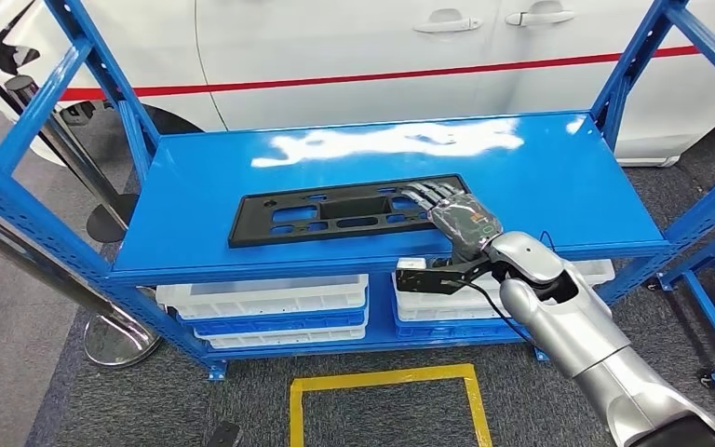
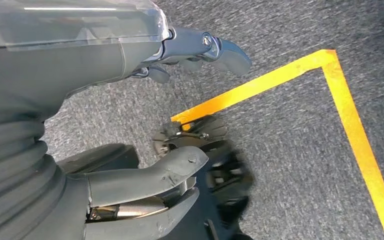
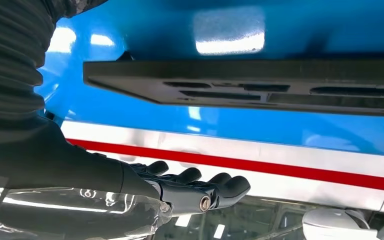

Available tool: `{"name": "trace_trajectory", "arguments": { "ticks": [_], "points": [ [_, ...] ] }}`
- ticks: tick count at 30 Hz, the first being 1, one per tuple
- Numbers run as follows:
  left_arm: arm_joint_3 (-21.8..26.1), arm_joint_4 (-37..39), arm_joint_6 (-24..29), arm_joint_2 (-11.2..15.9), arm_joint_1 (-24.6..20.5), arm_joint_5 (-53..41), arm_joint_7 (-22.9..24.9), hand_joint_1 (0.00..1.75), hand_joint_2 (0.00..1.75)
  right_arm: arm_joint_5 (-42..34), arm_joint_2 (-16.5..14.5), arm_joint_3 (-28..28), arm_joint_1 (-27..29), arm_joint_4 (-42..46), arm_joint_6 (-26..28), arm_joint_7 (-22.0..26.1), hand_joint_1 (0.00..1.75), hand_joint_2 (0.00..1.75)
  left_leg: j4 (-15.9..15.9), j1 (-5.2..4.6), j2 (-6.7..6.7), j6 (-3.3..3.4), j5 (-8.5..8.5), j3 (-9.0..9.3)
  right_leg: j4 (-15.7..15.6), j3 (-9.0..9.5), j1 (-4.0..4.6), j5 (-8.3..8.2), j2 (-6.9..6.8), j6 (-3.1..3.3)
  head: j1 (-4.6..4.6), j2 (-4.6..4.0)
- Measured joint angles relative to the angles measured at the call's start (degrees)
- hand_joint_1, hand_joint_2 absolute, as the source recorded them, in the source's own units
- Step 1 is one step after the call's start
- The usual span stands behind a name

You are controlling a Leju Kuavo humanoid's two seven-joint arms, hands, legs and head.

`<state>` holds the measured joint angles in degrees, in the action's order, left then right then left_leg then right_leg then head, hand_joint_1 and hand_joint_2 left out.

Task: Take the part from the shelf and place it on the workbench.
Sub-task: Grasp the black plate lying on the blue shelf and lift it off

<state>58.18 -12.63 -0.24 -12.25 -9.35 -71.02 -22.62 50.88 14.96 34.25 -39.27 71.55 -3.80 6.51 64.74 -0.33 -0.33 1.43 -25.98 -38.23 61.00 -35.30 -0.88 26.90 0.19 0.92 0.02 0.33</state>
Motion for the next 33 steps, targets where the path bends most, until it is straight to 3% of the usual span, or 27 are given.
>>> {"name": "trace_trajectory", "arguments": {
  "ticks": [2,6,8,10,11,12,15,17,20,22,25,27,28,31,33],
  "points": [
    [-0.02,0.00,0.00,0.01,-0.05,-0.04,0.05,0.00,1.75,0.21,-0.15,0.08,-0.15,-0.17,0.00,-0.04,0.00,1.75,-4.61,-0.50,-0.04,0.52,1.16,2.16,-0.21,0.07,-0.07,0.00,0.04,-0.40,0.00,0.00],
    [-0.22,0.00,0.00,-0.05,-0.04,-0.10,0.30,0.00,1.75,0.81,-0.97,0.68,-0.84,-1.12,-0.04,-0.53,0.00,1.75,-7.17,-0.53,0.01,1.26,1.85,3.46,-0.37,0.19,-0.24,0.33,-0.03,-1.52,0.01,0.00],
    [-0.43,0.00,0.00,-0.11,-0.20,-0.10,0.35,0.00,1.75,0.81,-1.33,1.10,-1.57,-2.04,-0.06,-0.67,0.00,1.75,-8.30,-0.31,0.13,1.67,2.38,4.15,3.94,-1.71,-0.10,2.83,-0.12,-1.66,0.02,0.00],
    [-0.56,0.00,0.00,-0.12,-0.30,-0.08,0.41,0.00,1.75,0.80,-1.60,1.56,-1.72,-3.22,0.20,-0.73,0.00,1.75,-8.26,-0.33,0.09,1.94,2.30,4.20,10.54,-5.03,-0.03,5.46,-0.11,-1.86,0.02,0.00],
    [-0.60,0.00,0.01,-0.13,-0.26,-0.08,0.45,0.00,1.75,0.82,-1.72,1.79,-1.51,-3.82,0.51,-0.77,0.00,1.75,-8.10,-0.32,0.03,1.99,2.16,4.19,12.44,-6.11,-0.09,5.65,-0.12,-2.03,0.03,0.00],
    [-0.66,0.00,0.02,-0.13,-0.18,-0.08,0.48,0.00,1.75,0.86,-1.90,2.03,-1.27,-4.38,0.93,-0.80,0.00,1.75,-7.86,-0.29,-0.04,1.95,1.98,4.19,12.43,-6.31,-0.21,4.83,-0.13,-2.20,0.02,0.00],
    [-0.90,0.00,0.04,-0.19,-0.05,-0.08,0.52,0.00,1.75,1.26,-2.85,2.66,-0.95,-5.55,2.37,-0.93,0.00,1.75,-6.52,-0.26,-0.12,1.29,1.01,3.99,3.85,-2.50,-0.55,-0.03,-0.24,-2.39,0.03,0.00],
    [-1.02,0.00,0.03,-0.25,-0.15,-0.10,0.53,0.00,1.75,1.65,-3.82,2.97,-0.67,-6.04,3.33,-1.05,0.00,1.75,-5.55,-0.38,-0.09,0.68,0.42,3.55,0.29,-0.88,-0.41,-0.81,-0.23,-1.97,-0.01,0.00],
    [-1.23,0.00,0.03,-0.30,-0.21,-0.20,0.58,0.00,1.75,1.86,-5.14,3.37,-0.13,-6.69,4.09,-1.15,0.00,1.75,-5.10,-0.25,-0.04,-0.06,0.13,3.29,-0.10,-0.80,-0.12,-0.73,-0.12,-0.97,-0.03,0.00],
    [-1.39,0.00,0.05,-0.32,-0.25,-0.19,0.61,0.00,1.75,1.89,-5.85,3.49,-0.20,-6.93,4.23,-1.16,0.00,1.75,-3.00,-0.04,0.00,-0.74,-1.35,2.45,-0.35,-0.60,-0.27,-0.84,-0.12,-0.34,-0.04,0.00],
    [-1.50,0.00,0.07,-0.32,-0.31,-0.16,0.67,0.00,1.75,2.02,-6.67,3.67,-0.35,-7.16,4.31,-1.16,0.00,1.75,6.79,0.40,0.01,-1.61,-5.82,-2.29,-0.41,-0.47,-0.24,-0.76,-0.18,0.12,-0.05,0.00],
    [-1.55,0.00,0.05,-0.32,-0.19,-0.16,0.70,0.00,1.75,2.18,-6.89,3.84,-0.36,-7.44,4.17,-1.21,0.00,1.75,10.25,0.58,0.02,-1.77,-6.10,-4.31,-0.40,-0.44,-0.17,-0.71,-0.20,0.16,-0.05,0.00],
    [-1.58,0.00,0.05,-0.32,-0.16,-0.16,0.71,0.00,1.75,2.30,-6.99,3.93,-0.39,-7.60,4.04,-1.24,0.00,1.75,8.81,0.62,0.02,-1.69,-4.69,-3.77,-0.40,-0.39,-0.17,-0.69,-0.17,0.15,-0.05,0.00],
    [-1.77,0.00,0.04,-0.32,-0.37,-0.11,0.72,0.00,1.75,2.70,-7.34,4.13,-0.70,-8.14,3.80,-1.40,0.00,1.75,-1.99,0.45,-0.01,-1.05,0.31,1.31,-0.42,-0.17,-0.12,-0.57,-0.05,-0.13,-0.04,0.00],
    [-1.94,0.00,0.01,-0.32,-0.56,-0.08,0.73,0.00,1.75,2.95,-7.53,4.18,-0.99,-8.77,3.90,-1.67,0.00,1.75,-5.20,0.12,-0.08,-0.64,0.75,2.82,-0.62,-0.18,-0.08,-0.63,-0.03,-0.66,-0.04,0.00]
  ]
}}
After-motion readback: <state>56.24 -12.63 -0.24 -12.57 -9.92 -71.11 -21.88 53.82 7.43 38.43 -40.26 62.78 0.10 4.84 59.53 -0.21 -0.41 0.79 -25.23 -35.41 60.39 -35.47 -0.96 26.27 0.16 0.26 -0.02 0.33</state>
